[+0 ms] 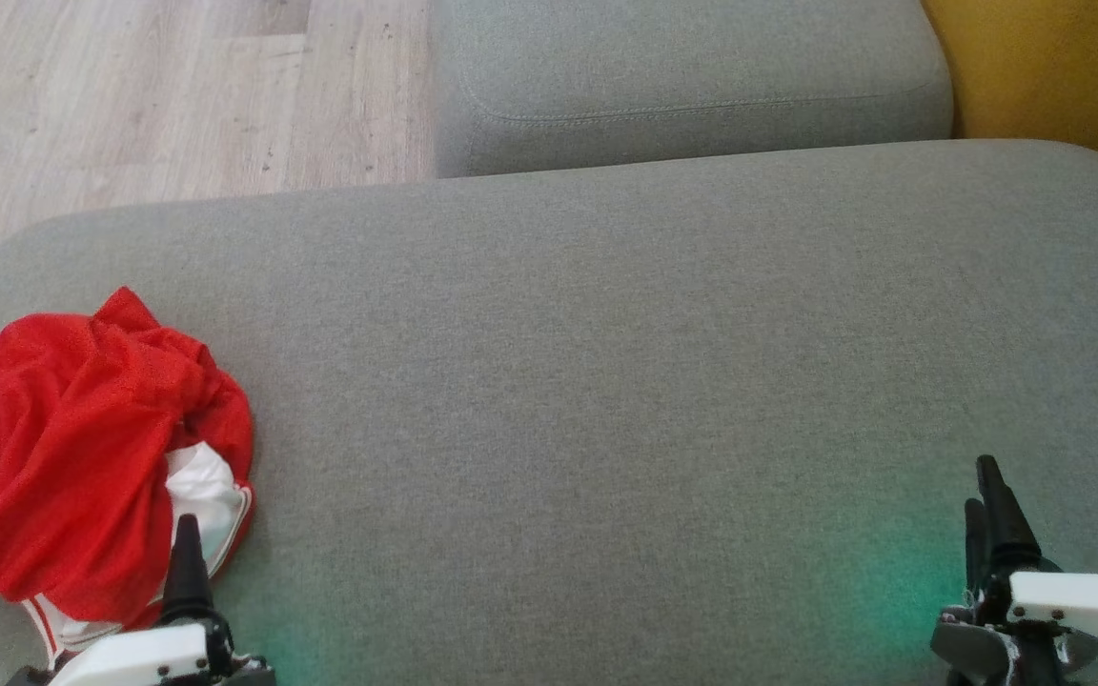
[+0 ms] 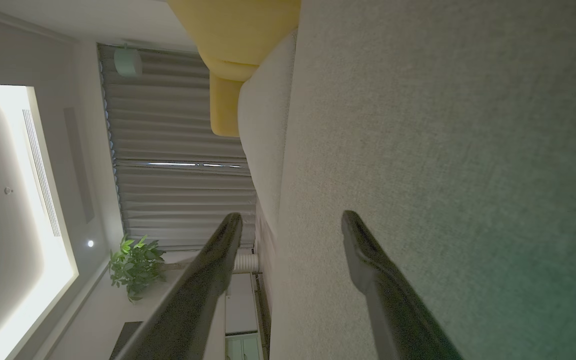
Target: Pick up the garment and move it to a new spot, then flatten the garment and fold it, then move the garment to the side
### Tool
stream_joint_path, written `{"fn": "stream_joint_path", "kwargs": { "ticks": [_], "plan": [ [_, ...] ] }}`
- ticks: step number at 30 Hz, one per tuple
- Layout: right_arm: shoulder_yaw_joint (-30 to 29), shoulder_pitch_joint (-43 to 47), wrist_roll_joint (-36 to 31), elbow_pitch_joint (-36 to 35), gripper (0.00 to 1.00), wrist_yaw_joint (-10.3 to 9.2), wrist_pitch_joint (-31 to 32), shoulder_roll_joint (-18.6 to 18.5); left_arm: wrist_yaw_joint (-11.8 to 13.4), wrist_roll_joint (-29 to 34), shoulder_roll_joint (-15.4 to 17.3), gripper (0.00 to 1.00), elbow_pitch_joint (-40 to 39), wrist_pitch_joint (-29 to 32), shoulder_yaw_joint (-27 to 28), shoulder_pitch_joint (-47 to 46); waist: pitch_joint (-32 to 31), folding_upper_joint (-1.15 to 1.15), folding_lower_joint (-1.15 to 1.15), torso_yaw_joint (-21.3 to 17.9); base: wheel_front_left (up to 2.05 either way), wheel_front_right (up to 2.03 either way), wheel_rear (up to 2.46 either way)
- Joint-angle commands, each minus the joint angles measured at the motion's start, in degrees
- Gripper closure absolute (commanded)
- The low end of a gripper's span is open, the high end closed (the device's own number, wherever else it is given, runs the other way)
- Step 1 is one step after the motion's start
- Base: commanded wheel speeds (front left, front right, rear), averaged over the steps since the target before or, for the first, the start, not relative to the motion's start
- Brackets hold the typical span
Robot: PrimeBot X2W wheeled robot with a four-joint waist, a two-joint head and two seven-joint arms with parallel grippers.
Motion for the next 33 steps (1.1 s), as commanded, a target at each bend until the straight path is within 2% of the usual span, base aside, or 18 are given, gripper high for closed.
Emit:
{"fn": "stream_joint_path", "kwargs": {
  "ticks": [1,14,26,33],
  "plan": [
    [0.55,-2.10,-1.29,-2.26,0.00,0.06,-0.66,-0.19,0.10,1.33,0.23,0.00,-2.18,-0.51,0.00,-2.23,-0.02,0.00,0.00,0.02,0.00,0.00,0.00],
    [3.75,-1.92,-14.98,-5.11,0.00,0.11,-2.86,-0.33,1.60,12.25,0.27,0.00,-5.80,-2.70,-1.70,-1.69,-0.48,0.00,0.00,0.50,0.00,0.00,0.00],
    [4.94,-1.41,-21.77,-5.50,0.00,0.15,-4.72,-0.30,2.97,21.48,0.30,0.00,-8.11,-4.55,-3.65,-1.29,-1.19,0.00,0.00,1.15,0.00,0.00,0.00],
    [6.22,-1.45,-27.91,-6.42,0.00,0.18,-5.90,-0.32,3.74,26.67,0.32,0.00,-9.26,-5.73,-4.66,-1.06,-1.62,0.00,0.00,1.31,0.00,0.00,0.00]
  ]
}}
